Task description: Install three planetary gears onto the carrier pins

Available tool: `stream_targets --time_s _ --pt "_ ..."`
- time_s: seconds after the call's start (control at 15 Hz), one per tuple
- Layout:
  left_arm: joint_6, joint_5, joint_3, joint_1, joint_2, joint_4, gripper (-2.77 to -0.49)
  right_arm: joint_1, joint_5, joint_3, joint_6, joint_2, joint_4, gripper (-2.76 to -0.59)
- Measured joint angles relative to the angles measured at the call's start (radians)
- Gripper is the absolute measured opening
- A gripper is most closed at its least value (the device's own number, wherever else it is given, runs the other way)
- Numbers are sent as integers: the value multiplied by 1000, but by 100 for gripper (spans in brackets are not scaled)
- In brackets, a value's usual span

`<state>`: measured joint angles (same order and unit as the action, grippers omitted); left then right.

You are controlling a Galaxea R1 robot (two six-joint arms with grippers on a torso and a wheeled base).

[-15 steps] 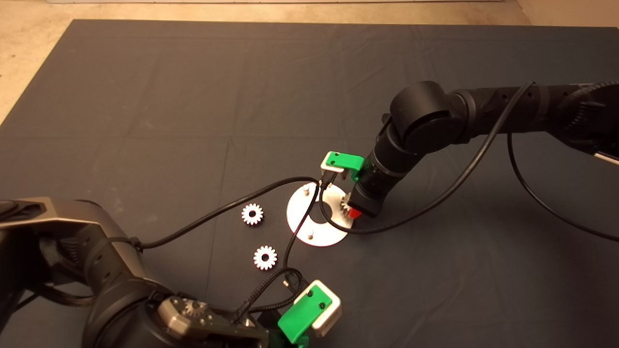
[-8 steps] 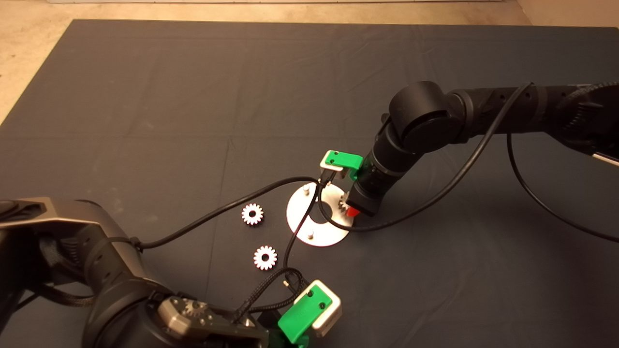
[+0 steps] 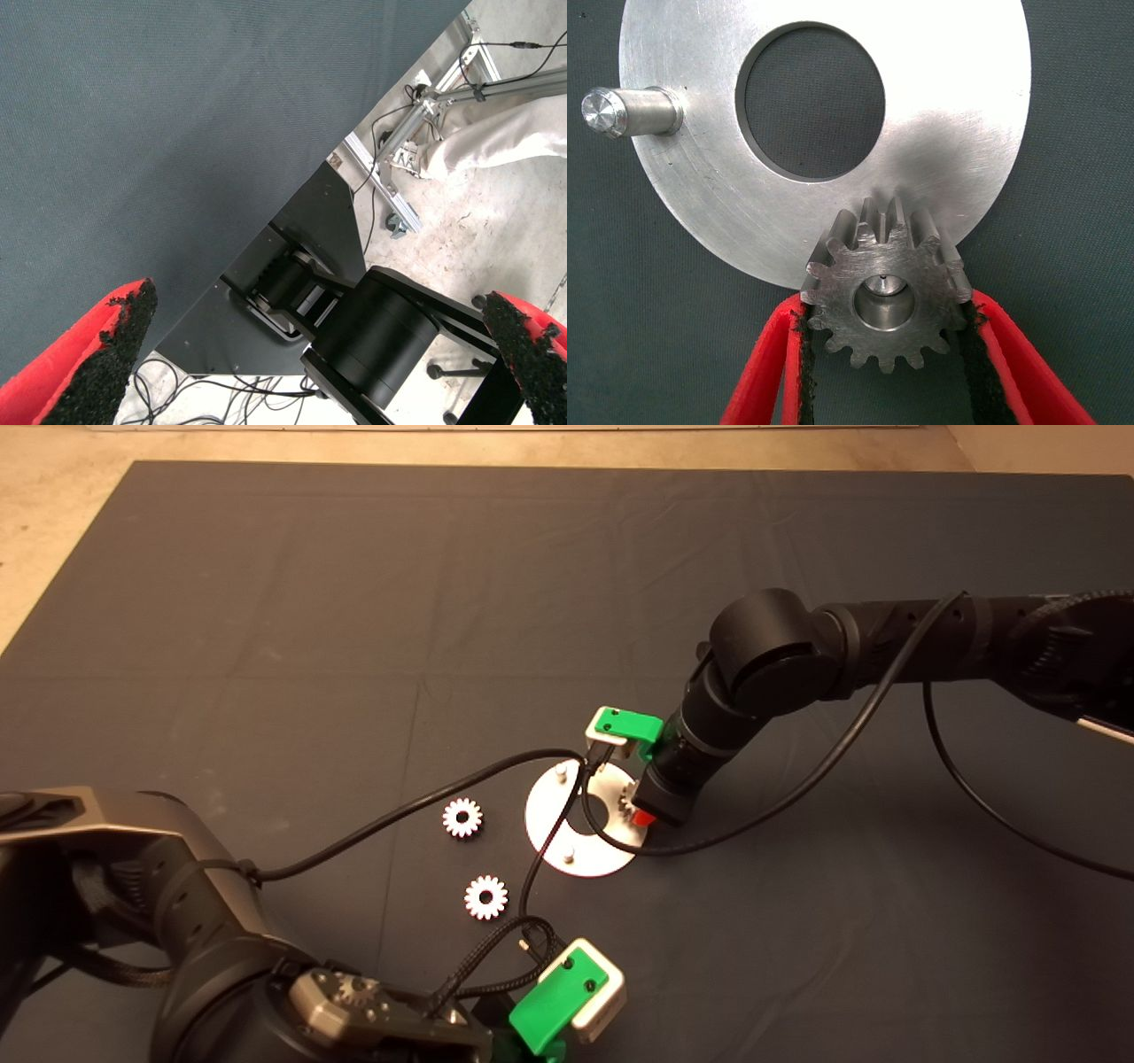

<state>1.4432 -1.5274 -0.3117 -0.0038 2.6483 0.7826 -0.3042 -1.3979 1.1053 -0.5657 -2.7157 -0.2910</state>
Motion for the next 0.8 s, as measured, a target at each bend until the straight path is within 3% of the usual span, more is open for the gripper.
stream_targets --time_s 0.8 --pt "0 0 0 0 -1 0 -61 -1 3 6 8 0 0 -245"
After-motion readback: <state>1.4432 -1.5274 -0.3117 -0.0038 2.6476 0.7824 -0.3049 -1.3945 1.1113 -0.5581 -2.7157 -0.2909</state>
